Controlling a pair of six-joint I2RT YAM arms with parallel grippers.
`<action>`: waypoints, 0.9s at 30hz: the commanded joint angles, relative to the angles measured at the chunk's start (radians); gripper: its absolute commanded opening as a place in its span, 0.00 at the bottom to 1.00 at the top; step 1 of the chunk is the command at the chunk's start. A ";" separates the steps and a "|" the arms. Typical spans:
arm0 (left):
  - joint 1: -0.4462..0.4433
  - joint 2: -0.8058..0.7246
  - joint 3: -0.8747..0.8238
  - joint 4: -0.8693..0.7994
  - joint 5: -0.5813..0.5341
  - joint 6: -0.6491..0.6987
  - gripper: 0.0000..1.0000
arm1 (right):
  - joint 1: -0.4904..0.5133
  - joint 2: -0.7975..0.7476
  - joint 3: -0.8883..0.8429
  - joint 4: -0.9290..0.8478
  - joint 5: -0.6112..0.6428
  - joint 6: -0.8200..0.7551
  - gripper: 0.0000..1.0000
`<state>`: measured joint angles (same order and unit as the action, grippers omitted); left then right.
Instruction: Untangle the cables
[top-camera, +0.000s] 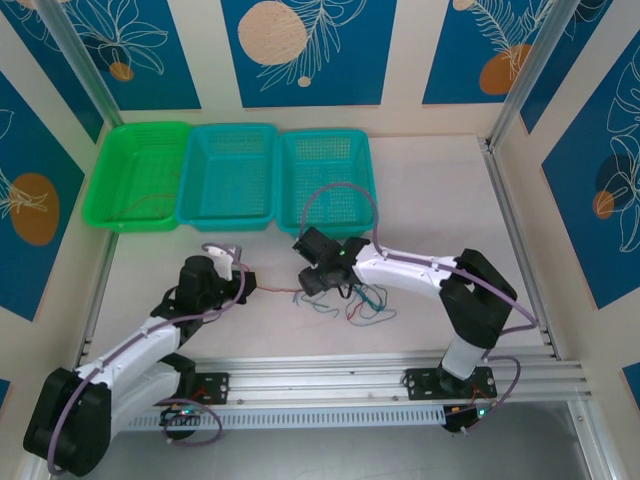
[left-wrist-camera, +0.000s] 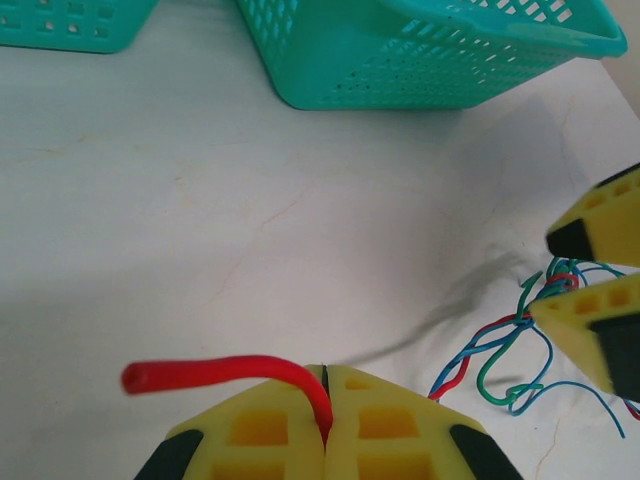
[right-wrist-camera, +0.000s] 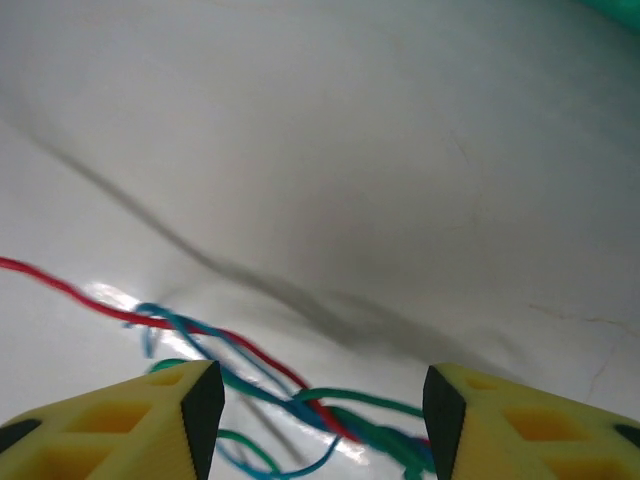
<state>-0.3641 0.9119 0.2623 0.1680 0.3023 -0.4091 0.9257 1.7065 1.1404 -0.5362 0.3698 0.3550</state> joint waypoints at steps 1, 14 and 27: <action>0.003 -0.035 -0.005 -0.034 -0.032 0.024 0.00 | -0.019 0.010 0.007 -0.015 -0.161 -0.159 0.57; 0.004 -0.161 0.020 -0.166 -0.232 0.000 0.00 | -0.020 0.141 0.001 -0.112 0.077 0.017 0.32; 0.055 -0.293 0.048 -0.389 -0.583 -0.039 0.00 | -0.125 0.099 -0.106 -0.276 0.197 0.265 0.23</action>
<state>-0.3508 0.6270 0.2684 -0.1596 -0.0887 -0.4416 0.8368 1.7908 1.0943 -0.6083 0.4297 0.5426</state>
